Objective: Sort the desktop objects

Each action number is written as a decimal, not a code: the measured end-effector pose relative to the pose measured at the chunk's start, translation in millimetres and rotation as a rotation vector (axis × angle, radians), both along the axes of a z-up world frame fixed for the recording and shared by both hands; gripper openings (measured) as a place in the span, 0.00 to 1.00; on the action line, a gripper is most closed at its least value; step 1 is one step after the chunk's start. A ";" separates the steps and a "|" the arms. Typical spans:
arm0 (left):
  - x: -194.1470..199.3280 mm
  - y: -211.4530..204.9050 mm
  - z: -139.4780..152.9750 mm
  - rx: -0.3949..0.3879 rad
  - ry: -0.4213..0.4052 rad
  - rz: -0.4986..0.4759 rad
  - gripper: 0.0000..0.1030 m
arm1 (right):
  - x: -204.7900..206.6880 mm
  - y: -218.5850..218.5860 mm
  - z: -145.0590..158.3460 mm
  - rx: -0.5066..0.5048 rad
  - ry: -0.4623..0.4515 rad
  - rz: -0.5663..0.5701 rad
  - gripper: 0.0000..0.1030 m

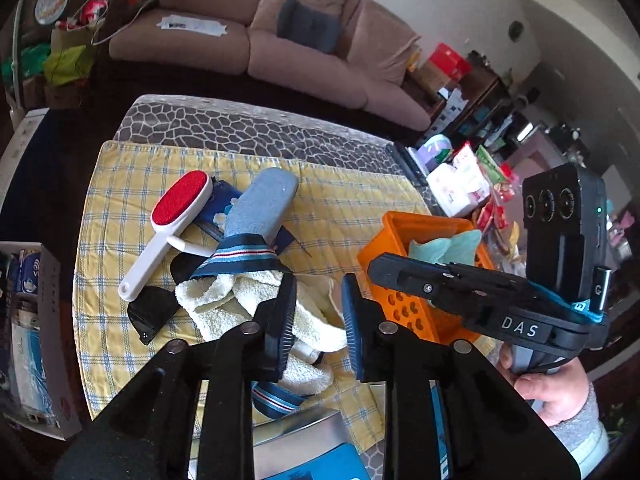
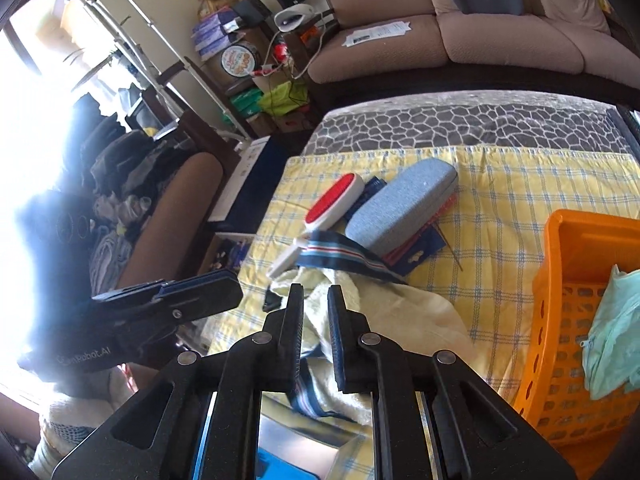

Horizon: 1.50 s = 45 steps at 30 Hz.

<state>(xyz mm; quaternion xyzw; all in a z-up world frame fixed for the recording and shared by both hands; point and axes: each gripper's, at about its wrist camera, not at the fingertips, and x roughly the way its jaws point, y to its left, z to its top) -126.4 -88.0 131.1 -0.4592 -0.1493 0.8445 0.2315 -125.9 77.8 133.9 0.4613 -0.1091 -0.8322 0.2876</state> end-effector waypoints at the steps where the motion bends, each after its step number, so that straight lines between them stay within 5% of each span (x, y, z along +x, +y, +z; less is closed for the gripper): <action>1: 2.0 -1.0 1.4 -0.011 0.001 0.012 0.43 | 1.7 -1.4 6.7 0.007 0.008 0.010 0.11; 2: 4.5 -2.0 0.6 -0.024 -0.002 0.021 0.56 | 2.7 -2.0 10.5 0.029 0.011 0.013 0.12; 4: 6.1 -5.5 -8.4 -0.043 -0.025 0.038 0.63 | 5.9 -2.4 11.5 0.110 0.028 -0.005 0.14; 6: 7.5 -11.1 -25.5 -0.058 -0.065 0.055 0.66 | 7.3 0.3 0.8 0.157 0.016 -0.017 0.49; 8: 3.9 -16.4 -47.1 -0.069 -0.109 0.073 0.68 | 7.7 5.0 -17.6 0.172 -0.013 -0.027 0.60; 21: -22.4 -25.7 -141.5 -0.010 -0.270 0.118 0.75 | -2.1 4.3 -91.5 0.182 -0.100 0.002 0.60; 24: -24.5 -18.9 -150.7 0.029 -0.293 0.081 0.62 | -3.2 -1.5 -103.2 0.181 -0.118 0.017 0.52; 25: -24.5 -15.9 -152.2 0.028 -0.296 0.067 0.45 | -3.7 -3.7 -107.1 0.183 -0.126 0.023 0.46; 26: -24.2 -12.4 -152.7 0.022 -0.296 0.054 0.30 | -4.3 -4.8 -111.2 0.186 -0.134 0.028 0.32; 27: -23.9 -10.1 -152.5 0.015 -0.294 0.048 0.26 | -4.4 -5.9 -115.0 0.185 -0.142 0.033 0.19; 35: -20.2 -5.1 -104.8 0.065 -0.193 0.030 0.15 | -3.1 5.2 -101.2 -0.016 -0.149 0.016 0.09; 39: -18.1 -0.8 -54.2 0.109 -0.110 0.016 0.14 | 0.5 12.2 -60.2 -0.165 -0.075 0.003 0.09; 45: -15.6 17.8 25.3 0.071 0.013 -0.030 0.14 | 6.3 13.4 1.6 -0.195 0.023 0.009 0.09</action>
